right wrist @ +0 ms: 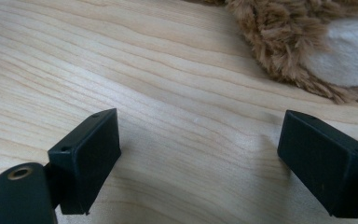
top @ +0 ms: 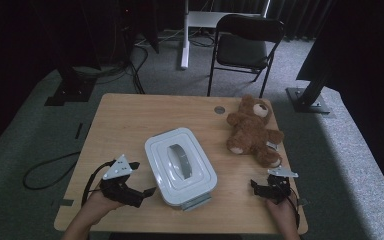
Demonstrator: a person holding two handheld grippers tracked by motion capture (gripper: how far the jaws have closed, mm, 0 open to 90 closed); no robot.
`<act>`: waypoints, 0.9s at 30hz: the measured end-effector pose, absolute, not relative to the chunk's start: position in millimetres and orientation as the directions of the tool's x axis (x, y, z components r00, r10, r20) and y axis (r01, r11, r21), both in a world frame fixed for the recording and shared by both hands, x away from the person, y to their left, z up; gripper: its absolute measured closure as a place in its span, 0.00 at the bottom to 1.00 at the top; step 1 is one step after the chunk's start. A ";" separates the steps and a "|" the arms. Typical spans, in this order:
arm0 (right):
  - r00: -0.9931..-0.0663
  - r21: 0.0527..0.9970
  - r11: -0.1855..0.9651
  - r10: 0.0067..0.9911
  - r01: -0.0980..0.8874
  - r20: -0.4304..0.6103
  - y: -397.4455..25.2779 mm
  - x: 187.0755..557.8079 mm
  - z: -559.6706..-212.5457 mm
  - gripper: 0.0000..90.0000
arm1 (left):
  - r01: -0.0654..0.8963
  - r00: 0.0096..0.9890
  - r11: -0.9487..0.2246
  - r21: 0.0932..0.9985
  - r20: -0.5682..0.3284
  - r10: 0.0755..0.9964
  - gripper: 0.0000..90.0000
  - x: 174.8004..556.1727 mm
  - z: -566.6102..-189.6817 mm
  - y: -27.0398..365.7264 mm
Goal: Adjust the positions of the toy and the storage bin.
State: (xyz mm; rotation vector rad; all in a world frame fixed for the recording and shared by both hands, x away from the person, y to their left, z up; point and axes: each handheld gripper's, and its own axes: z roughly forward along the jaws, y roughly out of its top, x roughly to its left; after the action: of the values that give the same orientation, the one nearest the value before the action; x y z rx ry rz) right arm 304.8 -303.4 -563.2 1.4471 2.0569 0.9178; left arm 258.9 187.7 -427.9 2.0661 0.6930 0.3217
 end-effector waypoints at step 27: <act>-0.341 0.741 0.224 0.940 0.633 0.007 -303.4 304.9 -563.2 0.13 | 0.367 0.836 -0.478 0.798 -0.057 0.546 0.01 276.5 -420.9 123.6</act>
State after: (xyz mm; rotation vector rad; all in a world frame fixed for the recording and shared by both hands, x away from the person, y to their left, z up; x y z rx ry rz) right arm 304.9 -303.4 -563.2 1.4469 2.0566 0.9184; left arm 276.5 123.6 -420.9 2.1242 0.6658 0.2565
